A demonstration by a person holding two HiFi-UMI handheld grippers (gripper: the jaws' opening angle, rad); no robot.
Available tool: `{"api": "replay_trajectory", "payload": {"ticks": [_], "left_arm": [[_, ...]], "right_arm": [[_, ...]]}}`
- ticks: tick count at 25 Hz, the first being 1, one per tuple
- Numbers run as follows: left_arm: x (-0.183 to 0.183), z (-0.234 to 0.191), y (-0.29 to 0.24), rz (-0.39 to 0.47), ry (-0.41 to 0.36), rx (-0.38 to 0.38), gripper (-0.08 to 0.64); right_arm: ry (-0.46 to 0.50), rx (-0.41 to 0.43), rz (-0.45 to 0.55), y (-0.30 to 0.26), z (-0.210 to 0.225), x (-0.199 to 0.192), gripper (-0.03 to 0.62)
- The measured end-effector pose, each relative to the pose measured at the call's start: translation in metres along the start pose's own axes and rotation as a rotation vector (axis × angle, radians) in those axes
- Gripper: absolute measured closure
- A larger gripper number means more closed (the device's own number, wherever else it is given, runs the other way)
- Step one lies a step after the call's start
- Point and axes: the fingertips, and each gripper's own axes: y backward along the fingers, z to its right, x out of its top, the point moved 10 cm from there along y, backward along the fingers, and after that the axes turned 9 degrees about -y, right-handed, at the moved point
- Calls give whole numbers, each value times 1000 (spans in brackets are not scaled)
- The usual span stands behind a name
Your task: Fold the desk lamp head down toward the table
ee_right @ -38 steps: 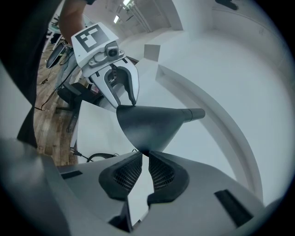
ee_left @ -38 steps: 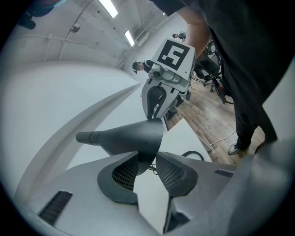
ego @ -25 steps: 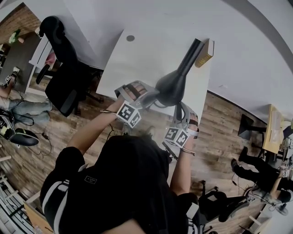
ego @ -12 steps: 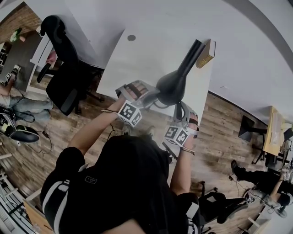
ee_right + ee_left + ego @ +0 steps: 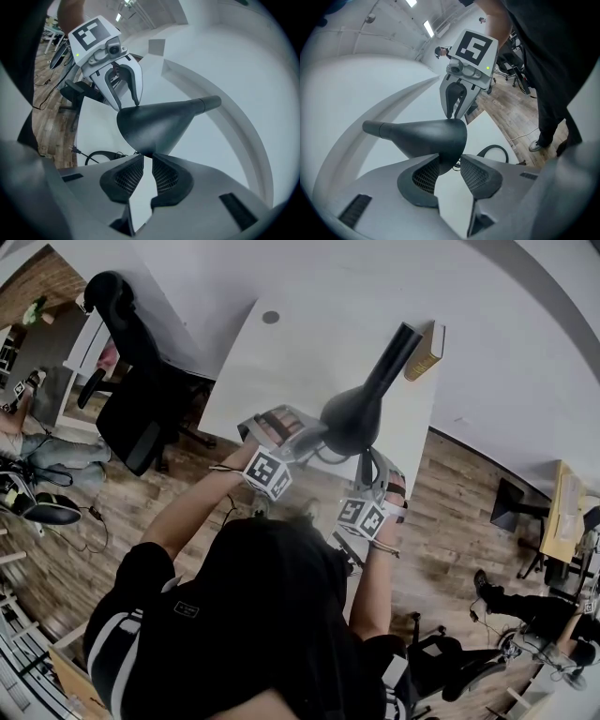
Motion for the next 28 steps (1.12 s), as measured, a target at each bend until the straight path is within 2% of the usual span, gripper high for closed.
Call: {"api": "replay_trajectory", "payload": {"ticks": [9,24,28], "left_arm": [[-3,-5,-5,10,28,-7,411],[-5,0,-5,13,38,-11,411],[-5,3,-1,29,86,-28,413]], "right_arm": [[-25,3,14,-6,5,-4,520],[-15,8,16,-7,3,-4,515],[-14,15,12,-1,1,-4,515]]}}
